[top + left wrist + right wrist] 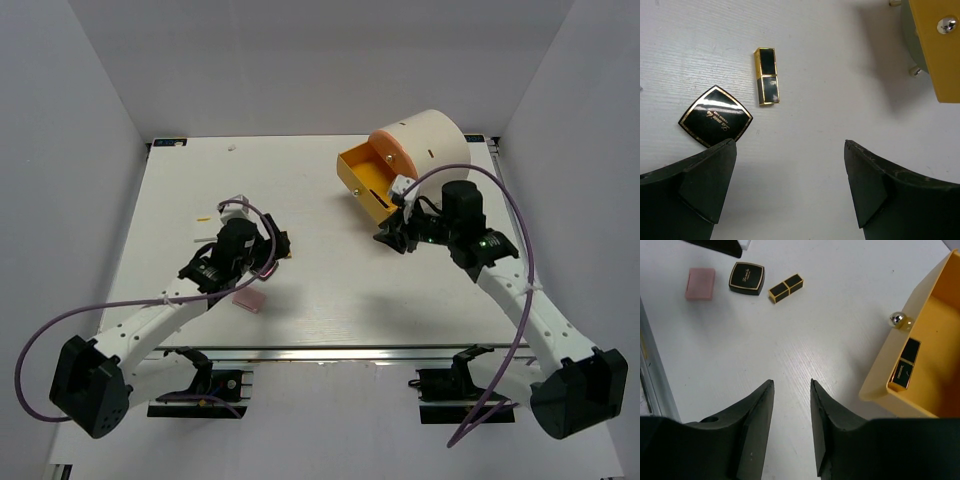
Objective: Organize the makeup
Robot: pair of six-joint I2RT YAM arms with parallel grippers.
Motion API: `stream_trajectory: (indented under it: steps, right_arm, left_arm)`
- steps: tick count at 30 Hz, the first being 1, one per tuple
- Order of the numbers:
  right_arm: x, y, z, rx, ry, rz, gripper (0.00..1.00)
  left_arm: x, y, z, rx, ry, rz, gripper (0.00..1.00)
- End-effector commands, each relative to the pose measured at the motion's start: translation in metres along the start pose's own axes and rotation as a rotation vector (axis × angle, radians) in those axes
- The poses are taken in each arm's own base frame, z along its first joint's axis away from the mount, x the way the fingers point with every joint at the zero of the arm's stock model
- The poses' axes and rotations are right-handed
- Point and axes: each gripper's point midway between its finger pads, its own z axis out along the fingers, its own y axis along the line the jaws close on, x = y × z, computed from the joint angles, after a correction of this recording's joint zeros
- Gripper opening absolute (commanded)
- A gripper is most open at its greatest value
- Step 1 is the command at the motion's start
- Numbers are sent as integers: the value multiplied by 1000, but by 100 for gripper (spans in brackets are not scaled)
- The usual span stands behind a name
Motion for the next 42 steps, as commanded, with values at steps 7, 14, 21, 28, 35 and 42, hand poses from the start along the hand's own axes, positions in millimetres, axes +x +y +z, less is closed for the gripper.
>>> stream_trajectory:
  steps: [7,14,21,28,35,42]
  right_arm:
    - [-2,-3,-17,115,-82,-19,44]
    - [11,-9,-26,168,-82,10,45]
    - [13,-13,-22,166,-74,22,45]
    - [13,-18,-24,190,-75,17,46]
    - [15,-24,-26,206,-74,29,46]
    - [11,-26,-26,207,-78,28,46]
  left_arm:
    - [-9,-7,27,-92,81,160,97]
    - [-2,11,62,-216,150,268,96]
    - [-3,0,111,-206,237,307,72]
    - [8,16,136,-263,327,309,64]
    - [27,27,142,-266,383,300,61]
    - [41,28,147,-247,408,266,45]
